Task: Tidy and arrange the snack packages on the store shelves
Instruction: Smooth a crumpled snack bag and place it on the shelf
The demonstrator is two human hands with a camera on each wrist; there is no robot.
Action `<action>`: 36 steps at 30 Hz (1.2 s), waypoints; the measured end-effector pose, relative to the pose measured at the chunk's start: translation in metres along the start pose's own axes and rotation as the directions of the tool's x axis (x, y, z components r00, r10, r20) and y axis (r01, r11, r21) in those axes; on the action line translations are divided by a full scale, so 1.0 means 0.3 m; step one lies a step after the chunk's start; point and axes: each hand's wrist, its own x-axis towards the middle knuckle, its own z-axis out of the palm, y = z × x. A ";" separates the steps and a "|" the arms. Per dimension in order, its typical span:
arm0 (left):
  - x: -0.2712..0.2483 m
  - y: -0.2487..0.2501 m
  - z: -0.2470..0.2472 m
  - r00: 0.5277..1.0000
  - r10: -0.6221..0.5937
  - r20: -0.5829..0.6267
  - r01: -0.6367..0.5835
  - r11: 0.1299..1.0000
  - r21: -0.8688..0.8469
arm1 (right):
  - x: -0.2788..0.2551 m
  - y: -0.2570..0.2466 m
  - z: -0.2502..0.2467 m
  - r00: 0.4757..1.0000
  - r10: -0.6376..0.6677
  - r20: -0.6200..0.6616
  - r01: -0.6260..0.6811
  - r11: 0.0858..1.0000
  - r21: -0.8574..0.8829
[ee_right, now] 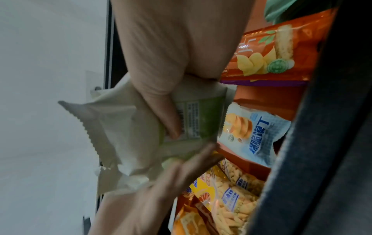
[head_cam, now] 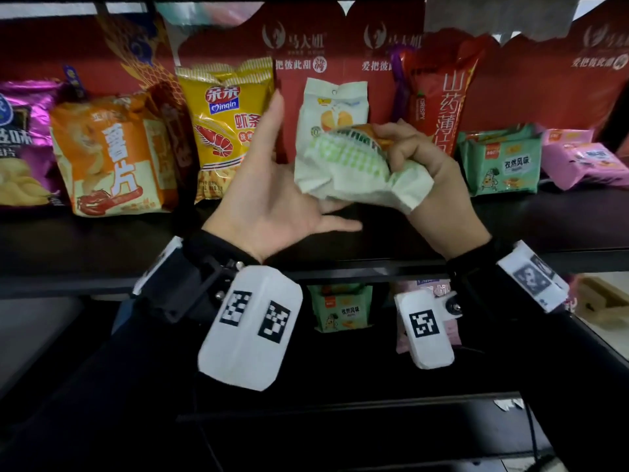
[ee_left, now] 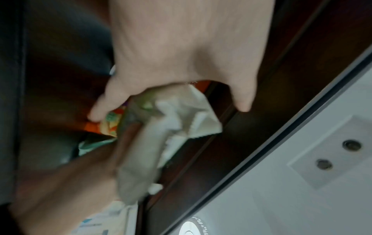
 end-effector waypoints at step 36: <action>0.080 -0.020 -0.054 0.922 0.150 -0.358 -0.181 0.982 -0.055 | 0.032 -0.008 0.001 0.936 0.259 -0.237 -0.200 0.948 0.247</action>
